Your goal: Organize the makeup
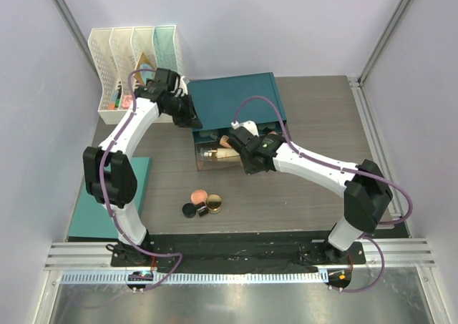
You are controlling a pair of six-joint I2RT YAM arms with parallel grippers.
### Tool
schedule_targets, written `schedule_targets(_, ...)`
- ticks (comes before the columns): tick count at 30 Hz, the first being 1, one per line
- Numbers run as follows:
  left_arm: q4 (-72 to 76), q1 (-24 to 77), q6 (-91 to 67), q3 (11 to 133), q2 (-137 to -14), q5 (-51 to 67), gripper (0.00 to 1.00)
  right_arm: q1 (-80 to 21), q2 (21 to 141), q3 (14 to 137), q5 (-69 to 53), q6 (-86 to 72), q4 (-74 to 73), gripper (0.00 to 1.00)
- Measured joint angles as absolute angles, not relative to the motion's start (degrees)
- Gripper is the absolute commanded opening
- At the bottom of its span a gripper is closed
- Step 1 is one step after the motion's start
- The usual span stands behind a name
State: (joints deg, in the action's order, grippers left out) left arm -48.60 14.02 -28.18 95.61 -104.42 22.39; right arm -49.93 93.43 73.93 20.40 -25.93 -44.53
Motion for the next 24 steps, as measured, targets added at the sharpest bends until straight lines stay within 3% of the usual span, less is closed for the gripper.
schedule_targets(10, -49.23, 14.02, -28.03, 95.77, -104.18, 21.06, 0.10, -50.54, 94.50, 74.85, 26.92, -23.55, -40.29, 0.01)
schedule_targets(24, -49.80, 14.02, -27.83, 95.98, -104.16, 20.36, 0.10, -47.77, 107.28, 87.99, 35.77, -20.64, -35.48, 0.01)
